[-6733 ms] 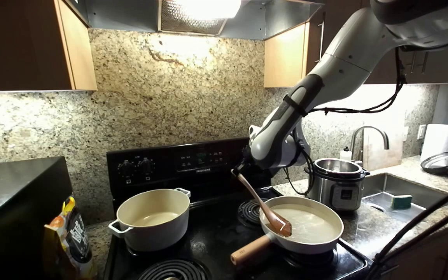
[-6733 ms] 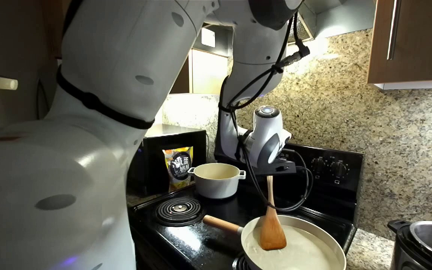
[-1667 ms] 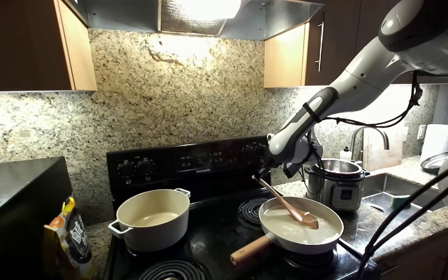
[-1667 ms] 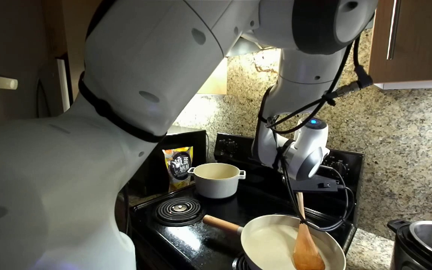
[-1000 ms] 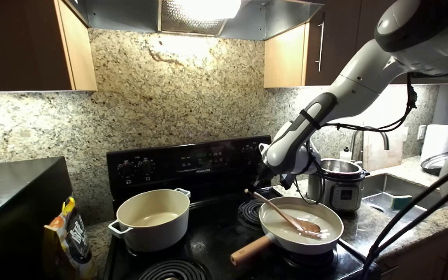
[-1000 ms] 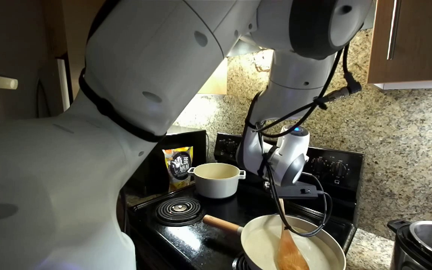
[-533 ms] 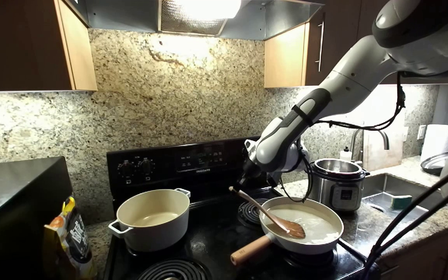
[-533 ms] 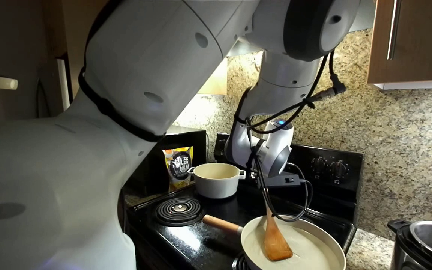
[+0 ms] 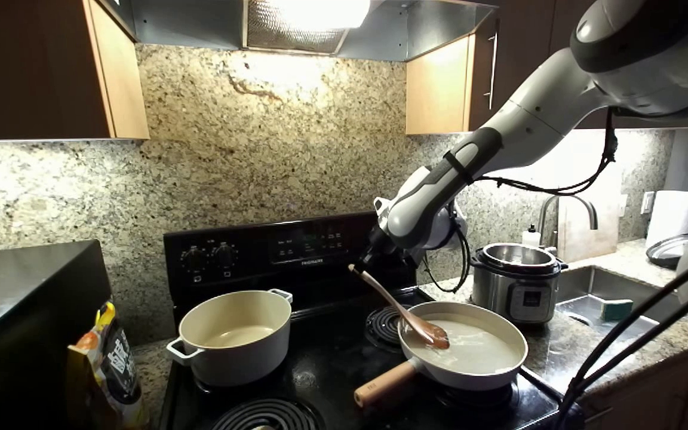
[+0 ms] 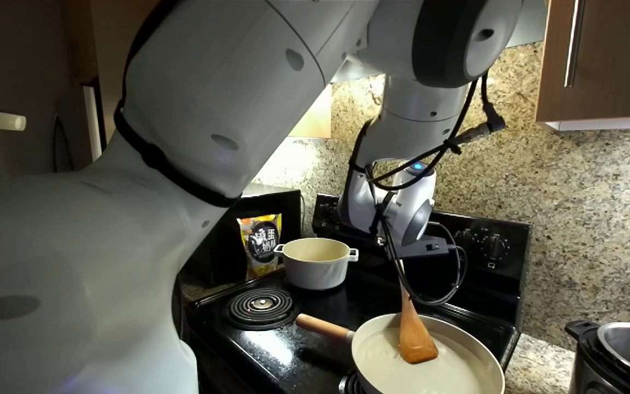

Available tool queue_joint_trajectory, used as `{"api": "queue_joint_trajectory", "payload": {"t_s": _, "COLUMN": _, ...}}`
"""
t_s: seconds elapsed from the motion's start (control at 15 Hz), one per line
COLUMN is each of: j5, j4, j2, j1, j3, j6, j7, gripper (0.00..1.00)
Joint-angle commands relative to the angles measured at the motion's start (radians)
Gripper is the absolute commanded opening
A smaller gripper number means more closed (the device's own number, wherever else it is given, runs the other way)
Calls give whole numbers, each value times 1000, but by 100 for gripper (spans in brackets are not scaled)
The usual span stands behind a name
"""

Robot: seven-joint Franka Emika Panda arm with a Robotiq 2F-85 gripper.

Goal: Stir the contents of the pan with the wooden spoon

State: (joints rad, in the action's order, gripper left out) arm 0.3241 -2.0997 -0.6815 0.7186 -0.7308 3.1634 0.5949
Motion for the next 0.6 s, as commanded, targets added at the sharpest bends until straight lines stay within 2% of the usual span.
{"api": "queue_joint_trajectory", "payload": {"t_s": 0.0, "j5": 22, "j4": 29, "j2": -27, "j1": 44, "j3": -19, "j6": 34, "j7": 38, "gripper": 10}}
{"api": "queue_joint_trajectory", "payload": {"t_s": 0.53, "j5": 20, "j4": -18, "j2": -31, "j1": 160, "j3": -25, "j6": 76, "j7": 26, "gripper": 10}}
